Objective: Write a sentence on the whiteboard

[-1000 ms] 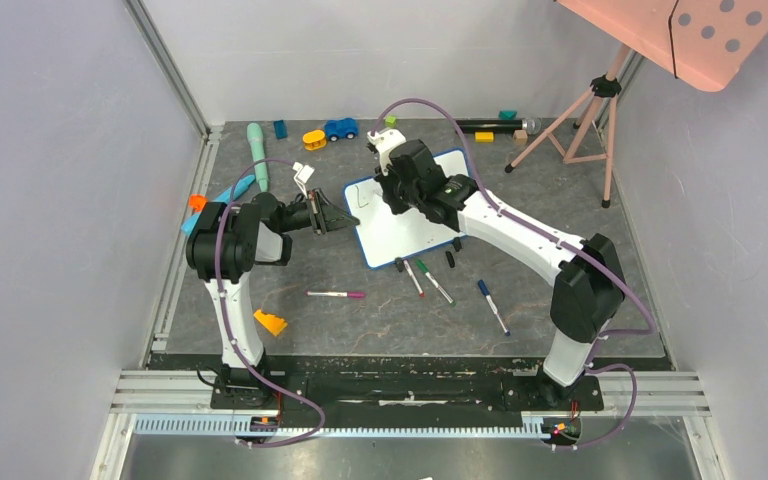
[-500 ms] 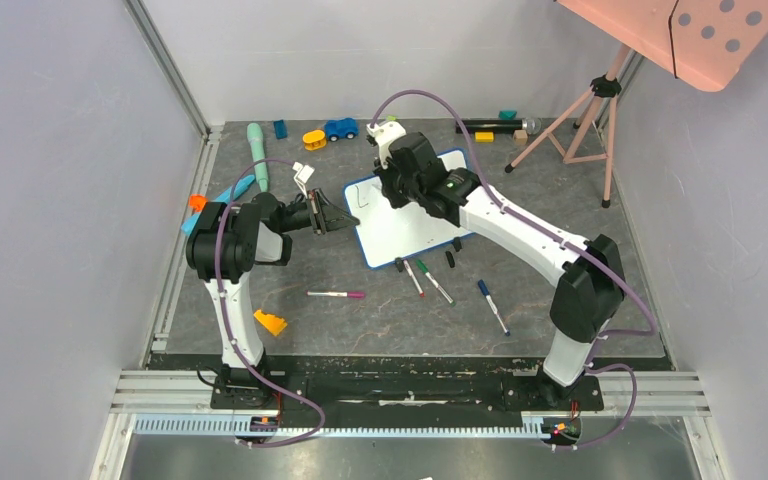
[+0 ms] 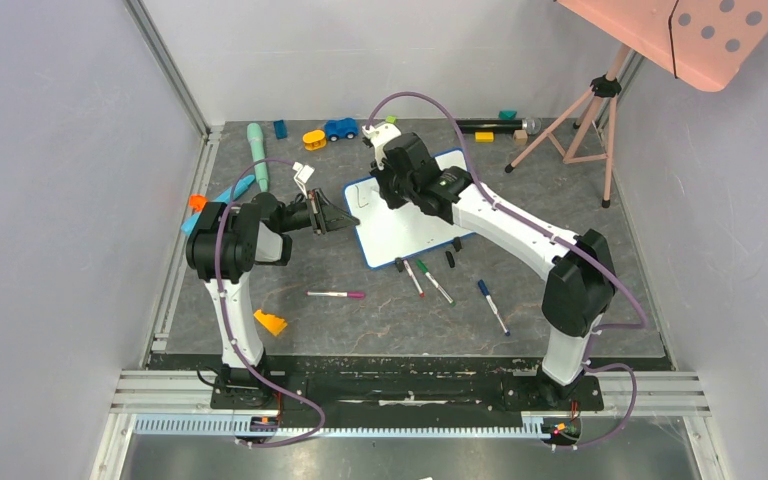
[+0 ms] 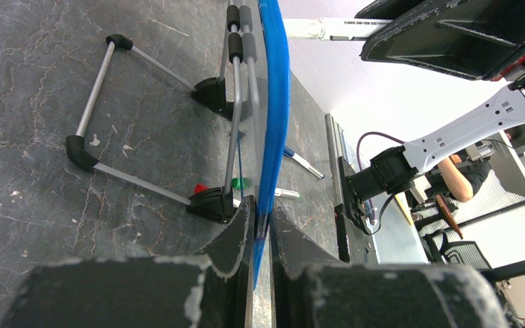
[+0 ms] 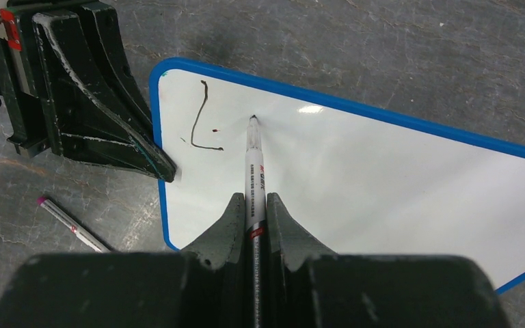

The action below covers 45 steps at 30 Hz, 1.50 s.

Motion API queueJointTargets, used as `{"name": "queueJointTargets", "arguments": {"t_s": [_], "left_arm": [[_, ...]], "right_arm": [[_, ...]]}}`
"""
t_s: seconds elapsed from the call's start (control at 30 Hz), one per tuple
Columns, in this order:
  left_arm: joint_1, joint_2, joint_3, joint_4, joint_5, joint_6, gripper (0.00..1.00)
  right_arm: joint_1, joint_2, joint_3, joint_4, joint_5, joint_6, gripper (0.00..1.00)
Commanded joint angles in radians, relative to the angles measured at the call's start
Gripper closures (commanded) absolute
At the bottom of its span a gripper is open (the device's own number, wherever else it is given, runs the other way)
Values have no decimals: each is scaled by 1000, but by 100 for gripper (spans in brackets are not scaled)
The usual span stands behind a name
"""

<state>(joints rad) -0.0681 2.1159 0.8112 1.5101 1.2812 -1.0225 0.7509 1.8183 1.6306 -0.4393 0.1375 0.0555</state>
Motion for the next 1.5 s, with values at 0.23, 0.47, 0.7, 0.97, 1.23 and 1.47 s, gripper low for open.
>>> {"name": "queueJointTargets", "arguments": {"t_s": [0.23, 0.47, 0.7, 0.97, 1.23, 1.47], "left_arm": [[-9, -30, -15, 47, 72, 0, 98], [-9, -27, -13, 47, 72, -1, 98], [-9, -28, -15, 47, 72, 0, 98], [-9, -30, -16, 47, 72, 2, 98], [-9, -30, -17, 47, 72, 2, 98], [-9, -30, -17, 47, 72, 3, 98]], "right_arm": [[5, 22, 55, 4, 19, 9, 100], [5, 23, 42, 2, -12, 5, 100], [6, 16, 15, -7, -35, 1, 100], [6, -12, -44, -16, -13, -3, 100], [5, -23, -40, -38, 71, 9, 100], [6, -12, -9, -40, 105, 17, 100]]}}
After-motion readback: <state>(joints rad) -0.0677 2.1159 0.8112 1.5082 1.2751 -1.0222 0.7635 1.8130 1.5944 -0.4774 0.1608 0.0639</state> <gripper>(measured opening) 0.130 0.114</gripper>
